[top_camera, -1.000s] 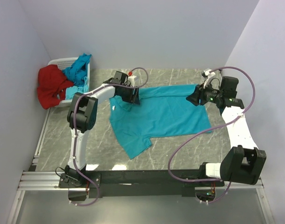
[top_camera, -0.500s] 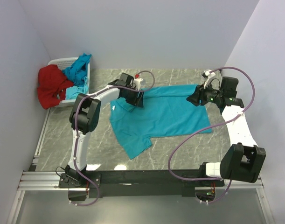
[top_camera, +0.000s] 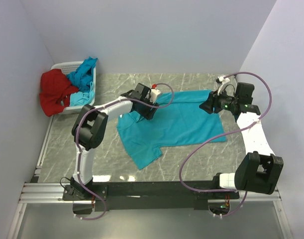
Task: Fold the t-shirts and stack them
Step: Fold the tshirt
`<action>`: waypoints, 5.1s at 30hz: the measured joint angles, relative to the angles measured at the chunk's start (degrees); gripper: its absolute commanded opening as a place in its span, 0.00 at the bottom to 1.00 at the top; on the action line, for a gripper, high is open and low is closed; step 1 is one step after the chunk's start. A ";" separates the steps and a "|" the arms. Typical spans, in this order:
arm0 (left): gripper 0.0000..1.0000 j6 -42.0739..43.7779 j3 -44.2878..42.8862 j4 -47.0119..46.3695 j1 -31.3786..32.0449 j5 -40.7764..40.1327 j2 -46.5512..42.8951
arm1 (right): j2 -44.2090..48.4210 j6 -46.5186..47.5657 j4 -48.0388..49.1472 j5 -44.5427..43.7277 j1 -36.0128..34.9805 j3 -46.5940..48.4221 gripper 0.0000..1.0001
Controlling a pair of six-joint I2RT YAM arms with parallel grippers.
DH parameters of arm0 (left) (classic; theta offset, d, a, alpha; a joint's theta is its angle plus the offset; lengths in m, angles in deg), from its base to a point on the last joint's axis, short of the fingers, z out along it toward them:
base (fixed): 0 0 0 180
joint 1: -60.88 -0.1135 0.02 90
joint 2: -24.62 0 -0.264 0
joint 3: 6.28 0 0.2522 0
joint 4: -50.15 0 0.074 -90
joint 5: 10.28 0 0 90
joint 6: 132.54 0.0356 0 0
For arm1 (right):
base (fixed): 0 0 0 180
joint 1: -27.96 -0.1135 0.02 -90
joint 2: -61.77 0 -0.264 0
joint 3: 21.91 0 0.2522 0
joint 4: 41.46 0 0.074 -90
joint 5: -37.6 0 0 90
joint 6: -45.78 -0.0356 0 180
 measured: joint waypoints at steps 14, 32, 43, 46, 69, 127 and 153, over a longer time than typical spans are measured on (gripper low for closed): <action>0.70 1.99 -1.60 -1.53 0.50 11.91 -3.21 | -0.04 0.50 -0.79 0.24 1.05 0.00 0.51; 0.66 -0.22 -10.56 1.77 0.04 4.13 3.54 | -0.22 0.74 -0.90 1.36 2.27 0.00 0.51; 0.64 -1.27 -10.73 3.67 -0.07 9.73 8.00 | -0.26 0.76 -0.92 1.84 2.84 0.00 0.51; 0.64 -1.18 -10.38 2.91 -0.07 11.65 7.78 | -0.59 0.92 -0.92 2.10 2.99 0.00 0.51; 0.38 -29.27 7.26 -18.62 -23.23 17.46 -5.16 | -49.18 -4.61 -12.90 -16.70 3.37 43.98 0.23; 0.29 -30.86 -2.89 -9.49 -25.38 9.94 7.26 | -54.88 -4.26 -19.28 -19.74 2.86 51.43 0.34; 0.94 -14.08 37.16 -33.59 -17.77 12.24 -60.63 | 27.23 35.10 -13.11 2.08 -10.25 -19.93 0.79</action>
